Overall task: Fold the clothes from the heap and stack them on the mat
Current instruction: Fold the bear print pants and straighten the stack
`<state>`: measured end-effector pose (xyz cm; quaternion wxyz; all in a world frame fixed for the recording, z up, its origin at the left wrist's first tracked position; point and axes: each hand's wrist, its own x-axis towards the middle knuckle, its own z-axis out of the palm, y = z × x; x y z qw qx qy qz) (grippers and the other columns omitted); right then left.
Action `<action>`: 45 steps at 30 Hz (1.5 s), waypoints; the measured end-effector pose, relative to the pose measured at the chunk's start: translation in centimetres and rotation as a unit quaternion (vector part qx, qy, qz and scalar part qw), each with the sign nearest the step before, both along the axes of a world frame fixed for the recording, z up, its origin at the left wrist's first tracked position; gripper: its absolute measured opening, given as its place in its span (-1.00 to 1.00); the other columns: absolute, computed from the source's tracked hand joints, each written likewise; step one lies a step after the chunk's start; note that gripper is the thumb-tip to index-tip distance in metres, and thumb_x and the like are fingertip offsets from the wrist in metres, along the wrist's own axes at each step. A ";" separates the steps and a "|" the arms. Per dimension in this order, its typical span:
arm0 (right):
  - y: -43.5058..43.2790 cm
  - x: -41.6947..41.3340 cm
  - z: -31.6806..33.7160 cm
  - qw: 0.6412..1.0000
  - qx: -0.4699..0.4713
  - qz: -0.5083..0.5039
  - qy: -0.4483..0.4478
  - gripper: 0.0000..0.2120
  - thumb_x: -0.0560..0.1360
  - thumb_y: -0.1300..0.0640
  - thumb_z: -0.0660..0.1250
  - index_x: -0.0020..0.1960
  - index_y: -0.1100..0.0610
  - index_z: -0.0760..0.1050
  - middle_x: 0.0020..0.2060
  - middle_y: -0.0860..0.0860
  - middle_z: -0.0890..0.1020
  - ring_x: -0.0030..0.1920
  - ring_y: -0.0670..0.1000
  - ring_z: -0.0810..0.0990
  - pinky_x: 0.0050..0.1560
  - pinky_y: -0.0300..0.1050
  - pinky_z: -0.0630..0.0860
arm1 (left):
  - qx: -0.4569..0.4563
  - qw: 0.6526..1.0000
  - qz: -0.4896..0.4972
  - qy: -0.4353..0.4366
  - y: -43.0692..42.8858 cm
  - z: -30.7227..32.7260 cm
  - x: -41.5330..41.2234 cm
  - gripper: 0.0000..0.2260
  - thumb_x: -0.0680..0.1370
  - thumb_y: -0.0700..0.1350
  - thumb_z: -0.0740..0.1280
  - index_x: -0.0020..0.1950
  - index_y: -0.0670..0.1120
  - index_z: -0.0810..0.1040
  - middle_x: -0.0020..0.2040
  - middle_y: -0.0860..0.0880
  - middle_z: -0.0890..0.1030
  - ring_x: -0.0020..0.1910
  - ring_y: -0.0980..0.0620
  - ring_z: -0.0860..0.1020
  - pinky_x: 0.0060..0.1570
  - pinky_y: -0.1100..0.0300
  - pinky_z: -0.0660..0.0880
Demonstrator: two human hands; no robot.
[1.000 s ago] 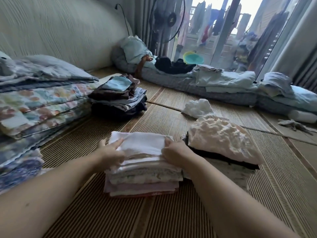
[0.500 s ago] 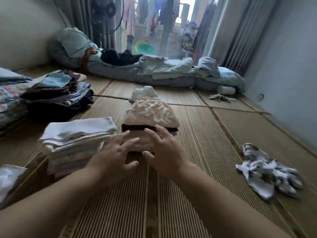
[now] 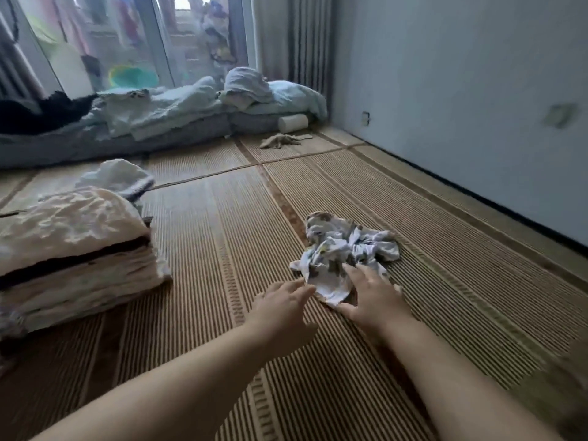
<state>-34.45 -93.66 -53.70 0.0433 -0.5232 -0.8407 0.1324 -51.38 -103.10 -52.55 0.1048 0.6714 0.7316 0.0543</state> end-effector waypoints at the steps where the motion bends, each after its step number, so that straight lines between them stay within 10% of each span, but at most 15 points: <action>1: 1.6 0.3 -0.7 1.000 -0.019 -0.003 -0.003 -0.16 0.42 -0.34 0.26 0.54 -0.14 -0.06 0.55 -0.04 0.01 0.53 0.08 0.00 0.42 0.30 0.02 | -0.005 1.000 -0.002 0.004 1.6 -0.5 0.3 -0.31 0.48 0.17 0.32 0.53 0.17 0.06 0.56 0.08 0.13 0.52 -0.06 0.09 0.46 -0.13 0.15; 6: 7.4 0.4 -2.6 0.999 -0.033 -0.030 0.006 0.04 0.29 -0.49 0.25 0.54 -0.16 -0.23 0.56 0.00 -0.13 0.51 0.19 0.01 0.39 0.30 0.06 | -0.010 1.000 0.018 0.014 7.5 -3.1 1.0 -0.39 0.50 0.31 0.18 0.50 0.26 0.06 0.55 0.12 0.12 0.49 -0.15 0.13 0.39 -0.13 0.22; 11: 9.7 1.0 -1.5 0.991 0.043 -0.098 0.074 -0.67 0.53 0.03 0.18 0.28 0.00 0.46 0.25 0.14 0.47 0.20 0.20 0.48 0.15 0.01 0.42 | 0.079 0.985 0.113 -0.103 9.6 -2.0 0.3 -0.85 0.55 0.14 0.25 -0.08 0.16 0.60 -0.03 0.13 0.60 -0.09 0.12 0.54 -0.13 0.17 0.53; 13: 9.5 1.9 -0.4 0.984 0.027 -0.120 0.132 -0.73 0.50 0.11 0.18 0.15 0.05 0.54 0.12 0.13 0.58 0.09 0.19 0.55 0.05 -0.05 0.47 | 0.097 0.947 0.187 -0.244 9.2 0.0 -0.9 -0.84 0.57 -0.07 0.29 -0.19 0.06 0.57 -0.22 0.10 0.60 -0.30 0.20 0.54 -0.35 0.34 0.46; 18: 7.0 5.9 5.1 0.953 0.009 -0.156 0.259 -0.84 0.42 0.10 0.23 -0.25 0.14 0.53 -0.39 0.01 0.61 -0.27 0.12 0.58 -0.35 -0.13 0.45 | 0.196 0.823 0.209 -0.490 2.9 9.1 -5.3 -0.80 0.56 -0.38 0.13 -0.07 -0.28 0.55 -0.23 -0.12 0.60 -0.19 -0.03 0.57 -0.16 0.19 0.48; 21: 4.4 7.1 9.6 0.930 -0.048 -0.134 0.340 -0.82 0.47 0.12 0.22 -0.14 0.13 0.59 -0.26 0.07 0.66 -0.19 0.09 0.62 -0.19 -0.01 0.60 | 0.242 0.781 0.251 -0.518 -2.2 14.3 -7.3 -0.77 0.62 -0.26 0.08 -0.11 -0.09 0.49 -0.17 -0.07 0.54 -0.17 0.02 0.49 -0.20 0.17 0.36; 27: -3.5 6.6 19.5 0.895 -0.111 -0.025 0.431 -0.83 0.51 0.18 0.27 -0.11 0.14 0.64 -0.51 -0.10 0.57 -0.58 -0.18 0.43 -0.66 -0.35 0.24 | 0.288 0.765 0.237 -0.525 -12.6 21.3 -11.0 -0.76 0.62 -0.26 0.07 0.17 -0.22 0.49 -0.29 -0.11 0.38 -0.44 0.06 0.33 -0.48 0.28 0.27; 32: -8.8 5.2 24.7 0.870 -0.163 0.083 0.458 -0.90 0.42 0.12 0.44 -0.21 0.15 0.66 -0.29 0.12 0.68 -0.35 0.05 0.64 -0.45 -0.23 0.52 | 0.318 0.768 0.194 -0.522 -19.9 25.0 -12.0 -0.55 0.63 -0.31 0.02 -0.30 -0.10 0.59 -0.48 0.06 0.55 -0.46 0.12 0.48 -0.50 0.38 0.43; 38: -11.7 2.0 25.6 0.887 -0.201 0.087 0.408 -0.64 0.43 -0.04 0.42 -0.02 0.28 0.62 -0.14 0.24 0.70 -0.16 0.22 0.69 -0.11 0.09 0.63 | 0.337 0.713 0.261 -0.557 -24.9 26.3 -13.5 -0.77 0.63 -0.23 0.07 -0.07 -0.17 0.50 -0.08 -0.21 0.47 -0.18 -0.10 0.47 -0.18 0.05 0.43; 45: -15.4 -2.0 24.7 0.917 -0.150 0.080 0.360 -0.81 0.50 0.03 0.39 -0.12 0.16 0.63 -0.25 0.14 0.71 -0.29 0.08 0.69 -0.24 -0.05 0.64 | 0.302 0.761 0.298 -0.491 -26.3 24.9 -12.2 -0.78 0.55 -0.23 0.21 -0.24 -0.06 0.57 -0.43 -0.01 0.51 -0.46 0.07 0.48 -0.45 0.28 0.44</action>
